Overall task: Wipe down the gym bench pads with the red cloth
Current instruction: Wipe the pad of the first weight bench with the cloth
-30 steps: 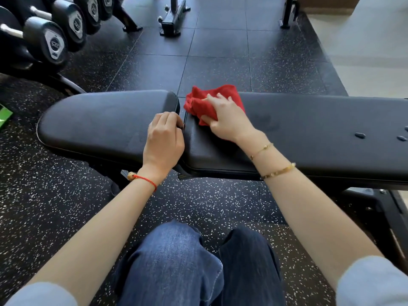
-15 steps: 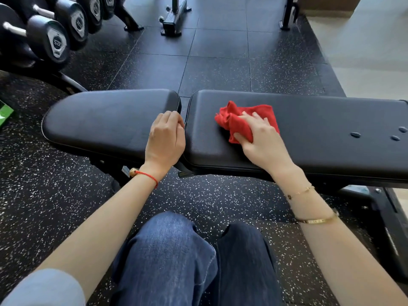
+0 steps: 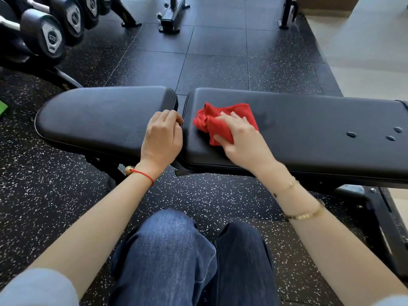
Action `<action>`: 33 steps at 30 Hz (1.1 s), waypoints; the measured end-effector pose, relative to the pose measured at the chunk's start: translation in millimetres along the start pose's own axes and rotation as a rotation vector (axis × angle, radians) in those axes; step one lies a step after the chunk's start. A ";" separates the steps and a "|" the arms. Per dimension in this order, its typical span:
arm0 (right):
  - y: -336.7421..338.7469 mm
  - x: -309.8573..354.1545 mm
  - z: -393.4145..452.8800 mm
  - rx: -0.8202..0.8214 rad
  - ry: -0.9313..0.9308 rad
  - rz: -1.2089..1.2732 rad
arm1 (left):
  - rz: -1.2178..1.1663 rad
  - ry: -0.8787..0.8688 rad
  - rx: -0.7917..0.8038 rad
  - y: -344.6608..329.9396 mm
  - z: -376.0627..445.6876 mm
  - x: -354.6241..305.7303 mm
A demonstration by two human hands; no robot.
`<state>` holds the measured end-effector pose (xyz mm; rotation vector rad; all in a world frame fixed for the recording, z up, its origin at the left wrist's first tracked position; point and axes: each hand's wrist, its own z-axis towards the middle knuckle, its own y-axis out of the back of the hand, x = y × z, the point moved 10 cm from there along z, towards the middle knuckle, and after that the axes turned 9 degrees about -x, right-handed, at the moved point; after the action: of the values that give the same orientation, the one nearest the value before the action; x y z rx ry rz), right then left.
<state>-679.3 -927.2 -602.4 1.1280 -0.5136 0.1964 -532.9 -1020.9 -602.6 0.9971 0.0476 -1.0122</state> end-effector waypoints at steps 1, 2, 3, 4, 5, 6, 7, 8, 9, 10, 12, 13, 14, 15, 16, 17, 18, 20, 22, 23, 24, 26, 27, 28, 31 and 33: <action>-1.3 -5.4 15.0 -0.001 -0.036 -0.015 | 0.009 -0.002 0.006 -0.4 0.5 -0.3; -3.2 -10.0 28.5 0.002 -0.068 -0.030 | 0.015 -0.004 0.011 -0.7 0.5 -0.7; -4.9 -13.0 38.7 0.007 -0.092 -0.045 | 0.015 -0.005 0.015 -1.3 0.7 -1.2; -7.0 -14.0 44.2 0.012 -0.101 -0.059 | 0.013 -0.006 0.018 -1.8 0.9 -1.3; -9.2 -13.2 45.0 0.025 -0.096 -0.067 | 0.013 -0.007 0.019 -1.9 1.3 -1.2; -10.8 -10.2 40.8 0.041 -0.075 -0.062 | 0.016 -0.007 0.020 -2.4 1.6 -1.2; -10.9 -5.1 32.1 0.050 -0.040 -0.049 | 0.021 -0.007 0.022 -2.8 1.6 -1.0; -9.4 0.5 21.1 0.050 0.002 -0.032 | 0.026 -0.008 0.025 -3.2 1.5 -0.7; -7.2 4.1 9.6 0.044 0.039 -0.019 | 0.030 -0.009 0.029 -3.4 1.3 -0.3; -4.3 5.0 -0.4 0.037 0.066 -0.015 | 0.032 -0.010 0.035 -3.9 1.0 -0.1; 2.0 0.3 -6.7 0.021 0.088 -0.016 | 0.044 -0.014 0.052 -5.5 -0.1 -0.3; 4.5 -3.9 -3.1 0.015 0.085 -0.014 | 0.055 -0.017 0.061 -6.4 -0.4 -0.6; 5.3 -9.9 3.1 0.013 0.073 -0.015 | 0.067 -0.022 0.070 -7.2 -0.7 -0.6; 4.9 -17.2 11.9 0.011 0.053 -0.023 | 0.077 -0.027 0.074 -7.6 -0.9 -0.7; 3.9 -25.2 22.6 0.011 0.028 -0.038 | 0.086 -0.033 0.075 -7.6 -1.3 -0.8; 2.4 -33.2 34.4 0.014 -0.003 -0.060 | 0.093 -0.039 0.075 -7.7 -1.7 -1.4; 0.4 -40.7 46.4 0.024 -0.040 -0.086 | 0.097 -0.045 0.074 -7.6 -2.0 -2.3; -3.3 -47.9 65.3 0.042 -0.093 -0.131 | 0.101 -0.053 0.074 -8.1 -1.6 -3.9; -7.0 -43.2 70.1 0.047 -0.090 -0.140 | 0.105 -0.050 0.070 -8.5 -0.4 -3.8; -8.1 -37.0 65.2 0.047 -0.063 -0.128 | 0.106 -0.049 0.065 -8.5 -0.4 -3.5; -8.3 -29.5 55.1 0.046 -0.024 -0.108 | 0.107 -0.049 0.060 -8.5 -0.9 -3.1; -6.4 -19.0 30.4 0.039 0.050 -0.071 | 0.108 -0.050 0.057 -8.6 -1.3 -2.6; -3.9 -18.0 20.4 0.032 0.071 -0.060 | 0.103 -0.049 0.061 -8.6 -0.6 -2.0; -0.9 -19.7 15.9 0.027 0.080 -0.054 | 0.094 -0.043 0.062 -7.5 0.3 -0.7; 5.7 -30.1 30.2 0.021 0.051 -0.041 | 0.065 0.018 0.037 1.1 3.9 6.9; 3.6 -37.7 51.2 0.009 0.000 -0.062 | 0.100 0.052 -0.002 9.2 4.8 13.6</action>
<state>-728.4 -967.7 -601.0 1.1512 -0.4775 0.1452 -520.4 -1032.3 -599.9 1.0139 0.0417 -0.8949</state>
